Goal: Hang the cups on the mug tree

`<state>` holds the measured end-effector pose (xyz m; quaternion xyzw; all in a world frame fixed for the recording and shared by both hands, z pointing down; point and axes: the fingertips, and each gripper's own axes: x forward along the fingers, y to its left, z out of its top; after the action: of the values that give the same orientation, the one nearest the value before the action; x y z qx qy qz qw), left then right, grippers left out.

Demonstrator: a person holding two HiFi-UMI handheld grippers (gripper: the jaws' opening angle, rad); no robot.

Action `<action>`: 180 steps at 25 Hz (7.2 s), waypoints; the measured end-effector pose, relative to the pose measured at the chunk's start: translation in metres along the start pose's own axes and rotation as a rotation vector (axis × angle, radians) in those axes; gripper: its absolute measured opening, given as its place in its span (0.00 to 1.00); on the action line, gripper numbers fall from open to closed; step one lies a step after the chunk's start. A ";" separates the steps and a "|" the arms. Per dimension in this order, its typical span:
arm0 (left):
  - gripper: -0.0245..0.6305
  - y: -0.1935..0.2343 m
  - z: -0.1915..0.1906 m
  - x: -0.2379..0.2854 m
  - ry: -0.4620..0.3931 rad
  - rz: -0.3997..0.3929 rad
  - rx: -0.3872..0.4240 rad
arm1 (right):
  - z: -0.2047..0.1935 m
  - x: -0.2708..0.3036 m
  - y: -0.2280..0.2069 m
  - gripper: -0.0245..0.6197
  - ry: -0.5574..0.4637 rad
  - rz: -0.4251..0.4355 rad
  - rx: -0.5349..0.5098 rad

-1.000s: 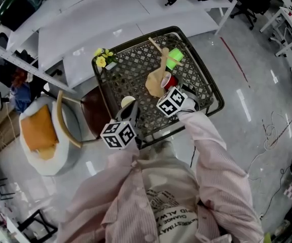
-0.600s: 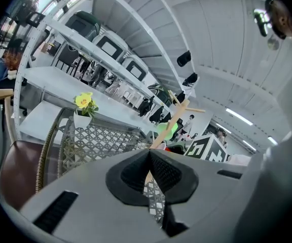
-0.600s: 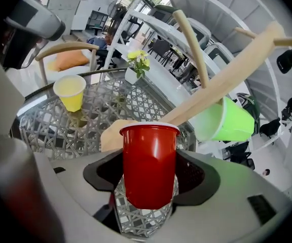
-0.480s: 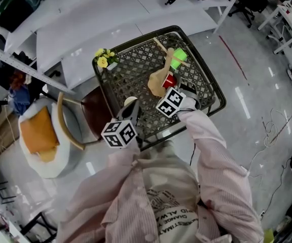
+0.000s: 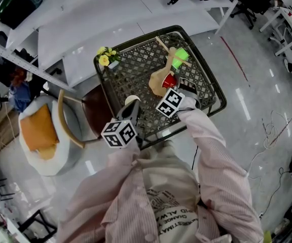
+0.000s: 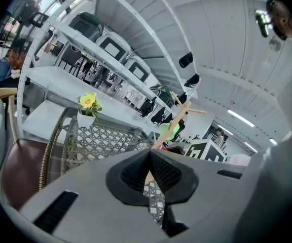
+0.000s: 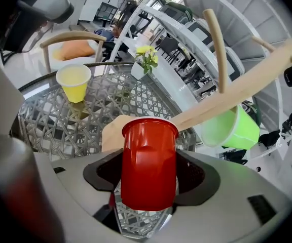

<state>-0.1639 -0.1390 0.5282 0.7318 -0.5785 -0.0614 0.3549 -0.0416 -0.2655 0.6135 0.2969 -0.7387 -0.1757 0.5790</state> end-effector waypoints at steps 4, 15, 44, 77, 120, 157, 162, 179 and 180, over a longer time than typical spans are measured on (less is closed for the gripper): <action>0.04 -0.002 -0.001 -0.001 -0.004 0.005 0.000 | 0.001 -0.001 0.002 0.50 -0.013 0.004 -0.003; 0.04 -0.011 -0.008 -0.010 -0.025 0.035 -0.001 | 0.001 -0.014 0.006 0.51 -0.077 0.011 0.017; 0.04 -0.045 -0.058 -0.071 -0.232 0.268 -0.106 | 0.030 -0.105 0.050 0.51 -0.536 0.181 0.102; 0.04 0.058 -0.107 -0.115 -0.291 0.518 -0.271 | 0.108 -0.031 0.165 0.51 -0.642 0.631 0.459; 0.04 0.019 -0.081 -0.092 -0.310 0.454 -0.231 | 0.093 -0.076 0.128 0.48 -0.651 0.686 0.496; 0.04 -0.103 0.010 -0.017 -0.268 0.120 0.079 | -0.013 -0.129 -0.069 0.48 -0.609 0.306 0.658; 0.04 -0.106 0.018 -0.008 -0.238 0.069 0.100 | -0.014 -0.127 -0.074 0.48 -0.569 0.279 0.648; 0.04 -0.096 0.042 0.008 -0.099 -0.133 0.166 | 0.001 -0.132 -0.109 0.48 -0.380 0.084 0.617; 0.04 -0.096 0.042 0.008 -0.093 -0.141 0.166 | 0.002 -0.133 -0.111 0.48 -0.370 0.072 0.603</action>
<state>-0.1054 -0.1577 0.4429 0.7941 -0.5445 -0.0721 0.2604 0.0030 -0.2647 0.4461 0.3914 -0.8597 0.0202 0.3277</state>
